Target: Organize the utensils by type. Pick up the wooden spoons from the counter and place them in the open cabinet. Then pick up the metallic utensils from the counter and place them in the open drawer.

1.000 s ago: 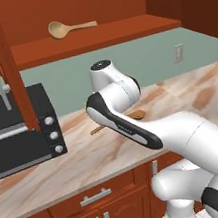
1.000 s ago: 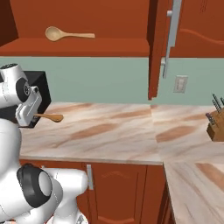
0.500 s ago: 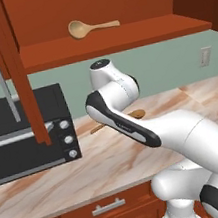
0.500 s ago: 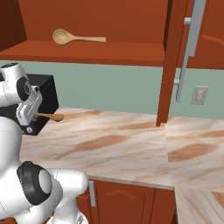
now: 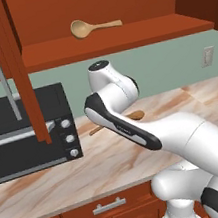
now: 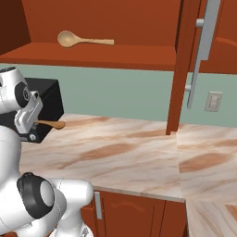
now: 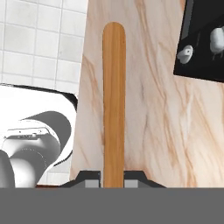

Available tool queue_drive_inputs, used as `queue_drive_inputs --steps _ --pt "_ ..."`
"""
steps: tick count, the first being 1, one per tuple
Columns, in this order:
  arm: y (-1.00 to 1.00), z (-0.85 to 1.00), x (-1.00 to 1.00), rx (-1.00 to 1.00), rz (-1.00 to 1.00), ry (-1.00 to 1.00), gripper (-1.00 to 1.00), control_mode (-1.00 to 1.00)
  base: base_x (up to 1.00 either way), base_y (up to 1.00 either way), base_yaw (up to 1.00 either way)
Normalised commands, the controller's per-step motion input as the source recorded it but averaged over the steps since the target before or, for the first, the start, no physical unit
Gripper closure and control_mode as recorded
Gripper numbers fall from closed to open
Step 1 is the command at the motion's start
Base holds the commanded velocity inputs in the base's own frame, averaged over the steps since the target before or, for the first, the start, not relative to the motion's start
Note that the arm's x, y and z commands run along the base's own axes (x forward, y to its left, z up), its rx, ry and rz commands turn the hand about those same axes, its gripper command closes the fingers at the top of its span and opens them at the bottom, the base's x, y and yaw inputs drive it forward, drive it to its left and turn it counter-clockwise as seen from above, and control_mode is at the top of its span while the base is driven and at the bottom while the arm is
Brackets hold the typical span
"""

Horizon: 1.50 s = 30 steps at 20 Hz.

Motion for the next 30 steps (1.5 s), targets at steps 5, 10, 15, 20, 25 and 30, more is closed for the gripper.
queue_drive_inputs --steps 5,10,15,20,25,30 --pt "-0.09 0.01 -0.03 0.00 0.00 0.00 1.00 -1.00 0.00 -0.01 0.00" --pt "-0.23 0.15 -0.07 0.00 0.04 -0.03 1.00 -1.00 0.00 0.00 0.00" --pt "-0.35 0.24 -0.22 0.00 0.14 -0.08 1.00 -1.00 0.00 0.00 0.00" --pt "-0.28 0.33 -0.31 0.00 0.14 -0.09 1.00 -1.00 0.00 0.00 0.00" --pt "-0.27 0.31 -0.35 0.00 0.17 -0.13 1.00 -1.00 0.00 0.00 0.00" --pt "-0.27 0.42 -0.30 0.01 0.16 -0.04 1.00 -1.00 0.00 0.00 0.00"
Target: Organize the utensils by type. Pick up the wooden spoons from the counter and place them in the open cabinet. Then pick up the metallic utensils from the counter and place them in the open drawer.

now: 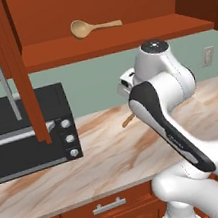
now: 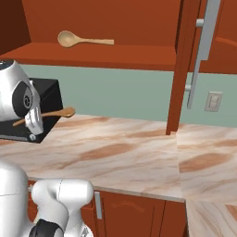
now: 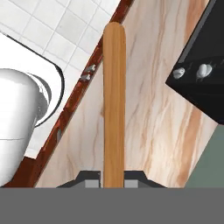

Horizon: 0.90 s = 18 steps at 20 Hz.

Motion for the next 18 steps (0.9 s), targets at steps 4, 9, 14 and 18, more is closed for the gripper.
queue_drive_inputs --steps 4,9,14,18 --pt "-0.22 0.45 -0.22 0.02 0.09 0.00 1.00 -1.00 0.00 0.00 0.00" --pt "-0.17 0.39 -0.31 0.01 0.11 0.00 1.00 -1.00 0.00 0.00 0.00" --pt "-0.03 0.32 -0.31 0.00 0.12 -0.03 1.00 -1.00 0.00 0.00 0.00" --pt "-0.08 0.44 0.13 0.00 -0.06 0.00 1.00 -1.00 0.00 0.00 0.00"
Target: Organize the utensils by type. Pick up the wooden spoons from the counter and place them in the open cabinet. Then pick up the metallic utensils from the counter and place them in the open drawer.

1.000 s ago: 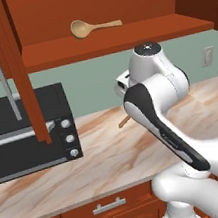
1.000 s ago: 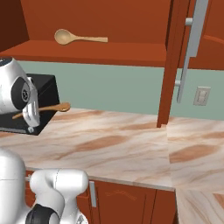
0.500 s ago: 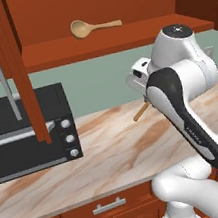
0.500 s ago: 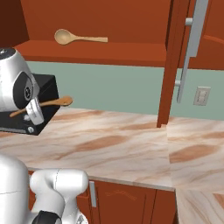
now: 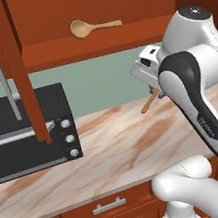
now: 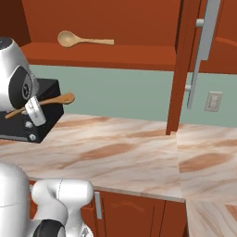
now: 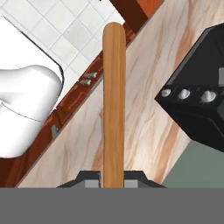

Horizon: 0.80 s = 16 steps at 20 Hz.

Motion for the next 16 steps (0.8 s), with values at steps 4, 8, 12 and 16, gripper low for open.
queue_drive_inputs --steps 4,8,12,16 --pt "-0.18 0.51 0.35 0.00 -0.29 0.08 1.00 -1.00 0.00 0.00 0.00" --pt "-0.21 0.49 0.35 0.00 -0.35 0.00 1.00 -1.00 0.00 0.00 0.00" --pt "-0.23 0.46 0.32 0.00 -0.29 -0.01 1.00 -1.00 0.00 0.00 0.00" --pt "-0.34 0.43 0.30 0.00 -0.17 -0.18 1.00 -1.00 0.00 0.00 0.00"
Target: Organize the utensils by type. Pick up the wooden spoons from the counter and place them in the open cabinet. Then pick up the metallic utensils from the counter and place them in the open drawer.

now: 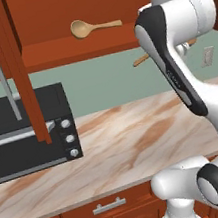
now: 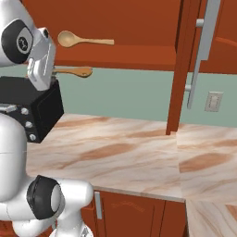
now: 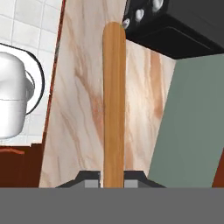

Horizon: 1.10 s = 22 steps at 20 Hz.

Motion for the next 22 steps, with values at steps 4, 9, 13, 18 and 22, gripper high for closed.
queue_drive_inputs --steps 4,9,13,18,22 --pt "-0.42 0.38 0.18 0.00 -0.12 -0.32 1.00 -1.00 0.00 0.00 0.00" --pt "-0.42 0.16 0.36 0.00 -0.11 -0.21 1.00 -1.00 0.00 0.00 0.00" --pt "-0.53 0.10 0.61 0.01 -0.05 -0.05 1.00 -1.00 0.00 0.00 0.00" --pt "-0.52 0.16 0.66 0.07 -0.01 0.00 1.00 -1.00 0.00 0.00 0.00" --pt "-0.24 0.07 0.62 0.12 0.07 0.00 1.00 -1.00 0.00 0.00 0.00"
